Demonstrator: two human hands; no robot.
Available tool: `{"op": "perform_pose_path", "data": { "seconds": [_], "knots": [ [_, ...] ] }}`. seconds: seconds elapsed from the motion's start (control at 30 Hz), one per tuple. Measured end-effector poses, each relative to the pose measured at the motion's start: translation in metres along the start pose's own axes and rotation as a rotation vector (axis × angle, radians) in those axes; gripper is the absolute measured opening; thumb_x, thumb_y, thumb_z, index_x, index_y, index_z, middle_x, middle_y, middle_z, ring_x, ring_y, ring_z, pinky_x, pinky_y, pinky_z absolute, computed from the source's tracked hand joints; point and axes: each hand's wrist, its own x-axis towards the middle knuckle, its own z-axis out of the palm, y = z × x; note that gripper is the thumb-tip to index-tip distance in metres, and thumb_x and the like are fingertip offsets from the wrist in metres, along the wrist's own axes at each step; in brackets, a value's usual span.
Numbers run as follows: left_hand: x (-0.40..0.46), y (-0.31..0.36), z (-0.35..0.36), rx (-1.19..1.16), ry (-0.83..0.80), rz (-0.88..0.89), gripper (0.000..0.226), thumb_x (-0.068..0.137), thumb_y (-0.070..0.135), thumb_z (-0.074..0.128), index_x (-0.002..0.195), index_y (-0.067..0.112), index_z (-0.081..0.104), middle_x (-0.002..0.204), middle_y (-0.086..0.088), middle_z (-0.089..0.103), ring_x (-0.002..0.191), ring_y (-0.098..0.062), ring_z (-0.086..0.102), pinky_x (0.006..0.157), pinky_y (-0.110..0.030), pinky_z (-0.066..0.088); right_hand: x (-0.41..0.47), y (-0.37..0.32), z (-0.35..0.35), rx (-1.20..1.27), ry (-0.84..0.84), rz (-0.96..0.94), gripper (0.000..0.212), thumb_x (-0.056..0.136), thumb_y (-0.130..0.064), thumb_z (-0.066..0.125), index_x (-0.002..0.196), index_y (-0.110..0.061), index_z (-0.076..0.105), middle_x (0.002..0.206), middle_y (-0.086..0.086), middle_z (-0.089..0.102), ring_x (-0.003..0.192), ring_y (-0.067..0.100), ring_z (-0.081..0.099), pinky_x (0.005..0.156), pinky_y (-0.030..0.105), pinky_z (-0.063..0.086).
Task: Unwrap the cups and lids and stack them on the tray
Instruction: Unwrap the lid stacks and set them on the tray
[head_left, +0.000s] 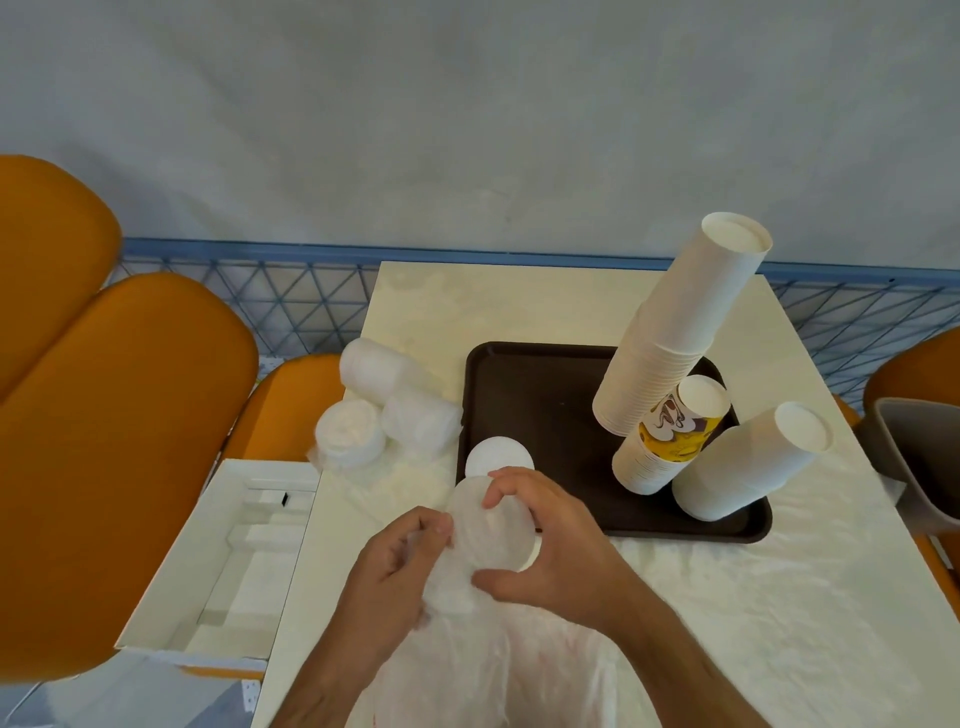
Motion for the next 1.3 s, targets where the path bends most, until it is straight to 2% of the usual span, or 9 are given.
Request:
{"op": "perform_pose_path", "data": {
  "seconds": [0.13,0.23,0.33,0.53,0.63,0.77,1.07,1.17,1.3],
  "knots": [
    [-0.001,-0.006,-0.013,-0.017,0.096,0.008,0.01,0.095,0.019,0.063,0.094,0.027,0.068,0.089,0.009,0.067,0.071,-0.018,0.058,0.05,-0.03,0.042,0.023,0.012,-0.003,0.013,0.12,0.057,0.055,0.068,-0.042,0.09,0.105,-0.047,0.049,0.118,-0.037,0.046,0.117,-0.015,0.041,0.094,0.012,0.042],
    [-0.004,-0.008,-0.019,-0.048,0.112,-0.012,0.022,0.094,0.014,0.065,0.103,0.034,0.065,0.091,0.011,0.069,0.074,-0.022,0.067,0.054,-0.033,0.048,0.047,0.025,-0.003,-0.048,0.094,0.069,0.056,0.068,-0.041,0.09,0.107,-0.045,0.049,0.12,-0.033,0.044,0.115,-0.005,0.045,0.09,0.011,0.038],
    [-0.004,-0.007,-0.022,-0.081,0.12,-0.033,0.023,0.094,0.014,0.064,0.104,0.035,0.064,0.096,0.015,0.068,0.08,-0.02,0.069,0.059,-0.037,0.05,0.067,0.033,0.003,-0.1,0.009,0.099,0.054,0.068,-0.036,0.089,0.106,-0.043,0.05,0.124,-0.025,0.045,0.114,0.003,0.045,0.092,0.018,0.04],
    [-0.001,-0.004,-0.021,-0.054,0.105,-0.011,0.023,0.094,0.019,0.065,0.105,0.039,0.063,0.106,0.02,0.064,0.089,-0.013,0.067,0.056,-0.029,0.052,0.09,0.055,0.021,-0.313,0.062,0.16,0.057,0.072,-0.042,0.086,0.115,-0.037,0.048,0.136,-0.013,0.043,0.121,0.013,0.042,0.096,0.024,0.04],
    [0.0,-0.005,-0.023,-0.029,0.109,0.0,0.024,0.095,0.019,0.064,0.101,0.042,0.063,0.104,0.024,0.062,0.085,-0.005,0.065,0.057,-0.029,0.052,0.095,0.067,0.025,-0.424,0.058,0.205,0.06,0.074,-0.047,0.082,0.121,-0.034,0.048,0.144,-0.011,0.041,0.128,0.017,0.04,0.101,0.031,0.042],
    [-0.002,-0.007,-0.027,-0.048,0.102,-0.02,0.025,0.095,0.016,0.063,0.099,0.041,0.063,0.096,0.022,0.064,0.072,-0.001,0.065,0.058,-0.033,0.05,0.094,0.079,0.03,-0.411,0.002,0.234,0.056,0.077,-0.042,0.082,0.122,-0.029,0.051,0.153,-0.006,0.037,0.135,0.023,0.04,0.105,0.034,0.043],
    [-0.003,-0.009,-0.029,-0.093,0.11,-0.017,0.022,0.095,0.013,0.063,0.104,0.033,0.064,0.093,0.023,0.065,0.074,0.002,0.065,0.06,-0.034,0.051,0.088,0.087,0.036,-0.424,0.056,0.245,0.051,0.075,-0.041,0.085,0.107,-0.034,0.046,0.154,-0.005,0.035,0.136,0.021,0.041,0.107,0.03,0.042],
    [-0.003,-0.01,-0.029,-0.097,0.112,-0.005,0.024,0.095,0.014,0.063,0.1,0.037,0.064,0.095,0.021,0.066,0.074,-0.001,0.066,0.058,-0.033,0.05,0.083,0.089,0.04,-0.42,0.066,0.24,0.051,0.077,-0.038,0.085,0.112,-0.032,0.05,0.157,-0.004,0.031,0.137,0.023,0.04,0.107,0.031,0.042],
    [-0.003,-0.013,-0.028,-0.088,0.11,0.004,0.024,0.095,0.013,0.063,0.108,0.034,0.063,0.093,0.025,0.064,0.074,0.004,0.065,0.058,-0.032,0.052,0.081,0.084,0.036,-0.425,0.049,0.25,0.052,0.077,-0.04,0.084,0.117,-0.031,0.052,0.161,-0.003,0.024,0.141,0.026,0.035,0.109,0.034,0.042]
  ]
}}
